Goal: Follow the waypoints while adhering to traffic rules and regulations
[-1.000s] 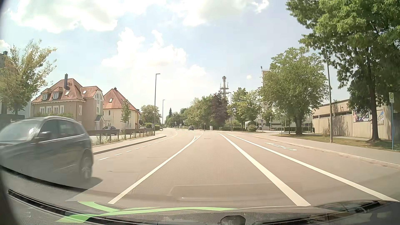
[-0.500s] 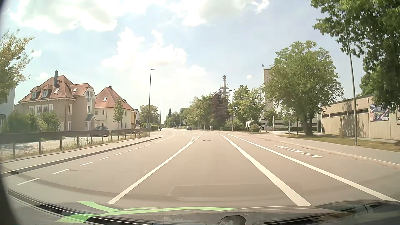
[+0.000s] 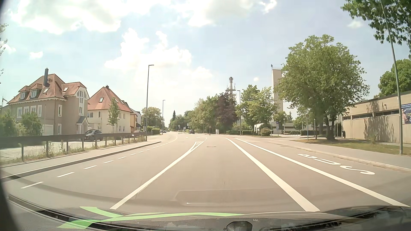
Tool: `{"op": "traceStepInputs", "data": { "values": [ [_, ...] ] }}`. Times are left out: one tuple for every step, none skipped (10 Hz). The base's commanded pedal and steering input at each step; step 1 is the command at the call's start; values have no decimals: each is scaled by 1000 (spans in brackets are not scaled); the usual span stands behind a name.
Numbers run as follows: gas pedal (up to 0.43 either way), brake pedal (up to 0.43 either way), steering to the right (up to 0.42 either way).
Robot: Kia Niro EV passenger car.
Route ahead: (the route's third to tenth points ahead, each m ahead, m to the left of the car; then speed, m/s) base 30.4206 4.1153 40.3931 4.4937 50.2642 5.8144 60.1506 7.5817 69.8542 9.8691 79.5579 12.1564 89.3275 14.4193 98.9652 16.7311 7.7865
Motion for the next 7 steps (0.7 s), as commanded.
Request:
{"op": "traceStepInputs", "data": {
  "values": [
    [157, 0, -4],
    [157, 0, -4],
    [157, 0, -4],
    [157, 0, -4],
    [157, 0, -4],
    [157, 0, -4],
    [157, 0, -5]
  ]
}}
